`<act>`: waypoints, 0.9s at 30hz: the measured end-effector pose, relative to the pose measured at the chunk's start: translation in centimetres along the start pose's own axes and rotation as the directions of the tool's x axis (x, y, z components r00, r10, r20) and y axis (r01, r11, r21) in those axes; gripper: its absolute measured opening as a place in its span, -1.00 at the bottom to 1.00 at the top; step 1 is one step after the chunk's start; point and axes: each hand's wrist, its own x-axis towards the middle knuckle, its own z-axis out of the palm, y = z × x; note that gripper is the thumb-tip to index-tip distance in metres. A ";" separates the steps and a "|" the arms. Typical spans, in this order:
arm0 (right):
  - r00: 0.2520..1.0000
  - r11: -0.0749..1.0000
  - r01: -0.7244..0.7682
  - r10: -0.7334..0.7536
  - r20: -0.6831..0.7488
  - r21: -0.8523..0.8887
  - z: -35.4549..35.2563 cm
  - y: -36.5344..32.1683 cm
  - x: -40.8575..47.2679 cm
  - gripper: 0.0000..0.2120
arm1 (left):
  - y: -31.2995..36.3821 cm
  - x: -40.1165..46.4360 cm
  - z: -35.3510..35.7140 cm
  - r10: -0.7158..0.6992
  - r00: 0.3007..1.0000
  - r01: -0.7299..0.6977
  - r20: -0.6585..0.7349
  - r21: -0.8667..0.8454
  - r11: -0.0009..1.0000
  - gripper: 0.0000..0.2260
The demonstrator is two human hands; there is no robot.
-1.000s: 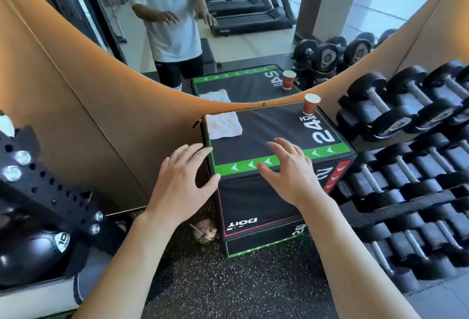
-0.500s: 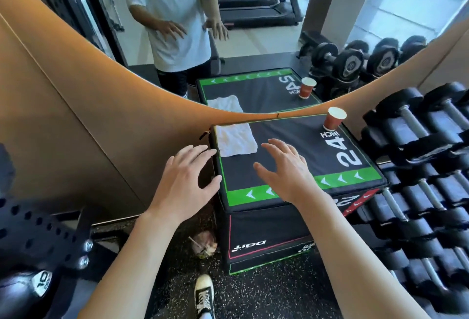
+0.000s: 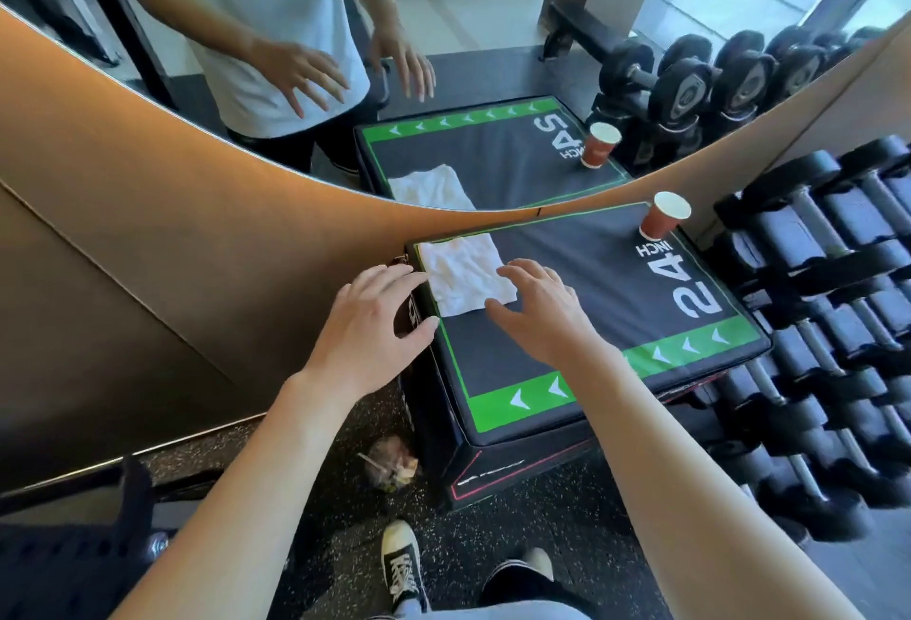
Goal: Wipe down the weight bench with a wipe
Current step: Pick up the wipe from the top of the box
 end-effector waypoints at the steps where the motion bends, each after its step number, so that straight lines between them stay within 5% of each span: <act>1: 1.000 1.000 -0.009 0.009 0.011 0.002 0.5 0.0 0.7 -0.45 | -0.5 0.3 0.4 -0.006 1.000 0.006 0.012 -0.019 1.000 -0.49; 16: 0.947 0.989 0.081 -0.037 0.320 -0.125 9.4 2.8 11.6 -0.46 | -5.7 1.5 5.6 -0.139 0.984 0.140 0.112 -0.003 0.990 -0.47; 27: 0.954 0.974 0.199 -0.168 0.248 -0.105 9.8 8.7 7.1 -0.63 | -1.7 4.5 12.6 -0.064 0.965 0.045 0.254 0.077 0.996 -0.47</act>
